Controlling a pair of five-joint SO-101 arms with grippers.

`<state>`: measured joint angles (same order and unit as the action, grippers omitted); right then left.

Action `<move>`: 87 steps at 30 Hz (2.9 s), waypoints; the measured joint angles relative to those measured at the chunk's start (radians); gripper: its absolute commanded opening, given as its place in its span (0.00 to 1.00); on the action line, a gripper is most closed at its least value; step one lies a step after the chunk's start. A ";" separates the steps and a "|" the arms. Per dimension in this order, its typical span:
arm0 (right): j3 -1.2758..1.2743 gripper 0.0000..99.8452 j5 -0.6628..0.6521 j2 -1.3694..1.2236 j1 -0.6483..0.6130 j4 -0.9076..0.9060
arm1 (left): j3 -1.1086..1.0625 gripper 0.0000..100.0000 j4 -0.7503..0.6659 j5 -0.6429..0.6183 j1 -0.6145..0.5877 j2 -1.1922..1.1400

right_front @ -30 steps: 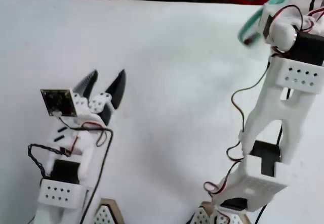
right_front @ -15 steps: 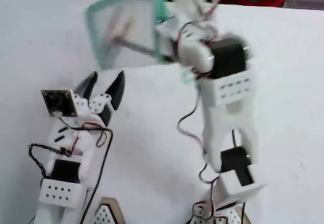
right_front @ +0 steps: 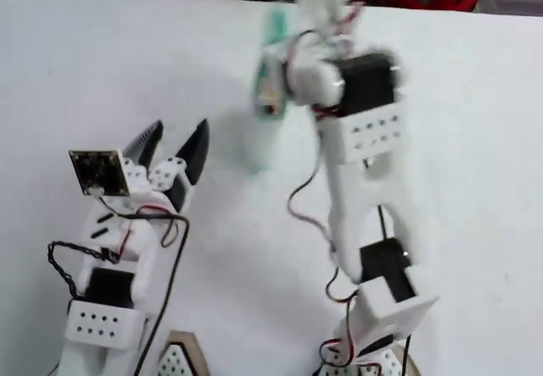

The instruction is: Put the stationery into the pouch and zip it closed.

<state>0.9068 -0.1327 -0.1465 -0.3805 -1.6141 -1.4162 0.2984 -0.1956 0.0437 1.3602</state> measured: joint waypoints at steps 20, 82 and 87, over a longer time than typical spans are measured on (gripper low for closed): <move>-0.072 0.02 0.020 -0.008 0.146 0.034 | 0.000 0.25 0.000 0.000 0.000 0.000; -0.037 0.02 -0.135 0.003 0.068 -0.029 | 0.000 0.25 0.000 0.008 -0.003 0.000; -0.032 0.02 -0.411 0.005 -0.083 -0.084 | 0.000 0.25 0.000 0.008 -0.003 0.000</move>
<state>0.8746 -0.5439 -0.1419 -0.4634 -1.6985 -1.4162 0.2984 -0.1880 0.0407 1.3602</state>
